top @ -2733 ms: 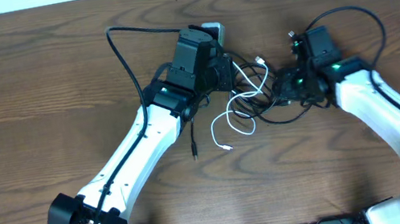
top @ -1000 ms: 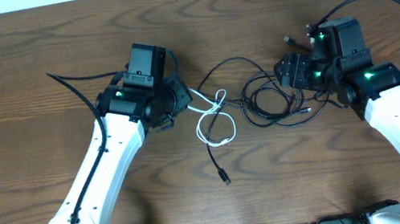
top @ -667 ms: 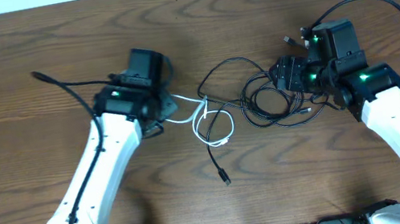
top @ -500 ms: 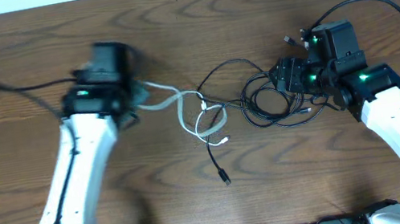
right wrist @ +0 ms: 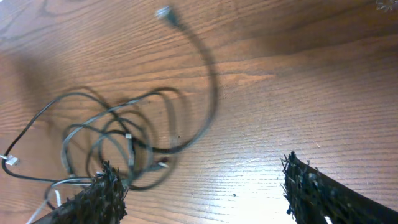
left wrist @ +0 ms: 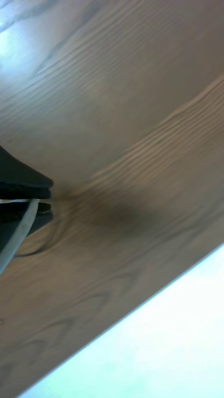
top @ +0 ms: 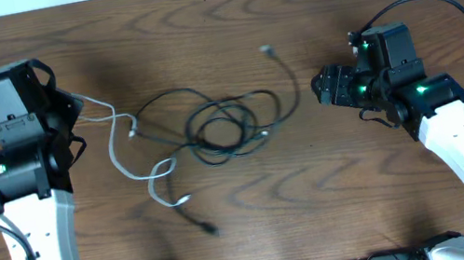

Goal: Untangle cables

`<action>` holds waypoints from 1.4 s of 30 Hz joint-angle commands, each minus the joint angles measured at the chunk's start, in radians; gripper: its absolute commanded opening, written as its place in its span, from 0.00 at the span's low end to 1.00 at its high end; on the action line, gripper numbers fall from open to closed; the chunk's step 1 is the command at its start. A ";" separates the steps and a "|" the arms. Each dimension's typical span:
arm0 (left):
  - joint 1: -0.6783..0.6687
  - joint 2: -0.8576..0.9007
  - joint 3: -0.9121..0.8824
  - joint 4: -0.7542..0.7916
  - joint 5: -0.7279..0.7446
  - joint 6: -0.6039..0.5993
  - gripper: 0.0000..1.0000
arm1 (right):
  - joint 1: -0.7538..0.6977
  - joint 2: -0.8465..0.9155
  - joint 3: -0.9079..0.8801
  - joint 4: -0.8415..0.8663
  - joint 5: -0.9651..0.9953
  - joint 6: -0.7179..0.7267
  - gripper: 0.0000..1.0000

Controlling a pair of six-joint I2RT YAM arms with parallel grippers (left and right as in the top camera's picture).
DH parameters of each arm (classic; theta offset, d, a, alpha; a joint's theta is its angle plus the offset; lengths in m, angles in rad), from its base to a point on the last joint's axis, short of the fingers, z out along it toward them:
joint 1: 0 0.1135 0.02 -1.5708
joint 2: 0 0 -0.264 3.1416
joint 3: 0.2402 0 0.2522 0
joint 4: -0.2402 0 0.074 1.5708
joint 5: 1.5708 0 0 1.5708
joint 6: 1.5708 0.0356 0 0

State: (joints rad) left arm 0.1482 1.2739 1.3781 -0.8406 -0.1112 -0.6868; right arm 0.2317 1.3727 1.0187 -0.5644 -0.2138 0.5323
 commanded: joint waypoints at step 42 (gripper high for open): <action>-0.068 0.243 -0.030 0.629 1.278 0.412 0.08 | 0.380 0.530 0.008 0.440 0.382 -0.256 0.69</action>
State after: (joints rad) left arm 0.0559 1.5242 1.3392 -0.2028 1.1465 -0.2661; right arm 0.6327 1.9110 1.0229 -0.0814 -0.0090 0.2565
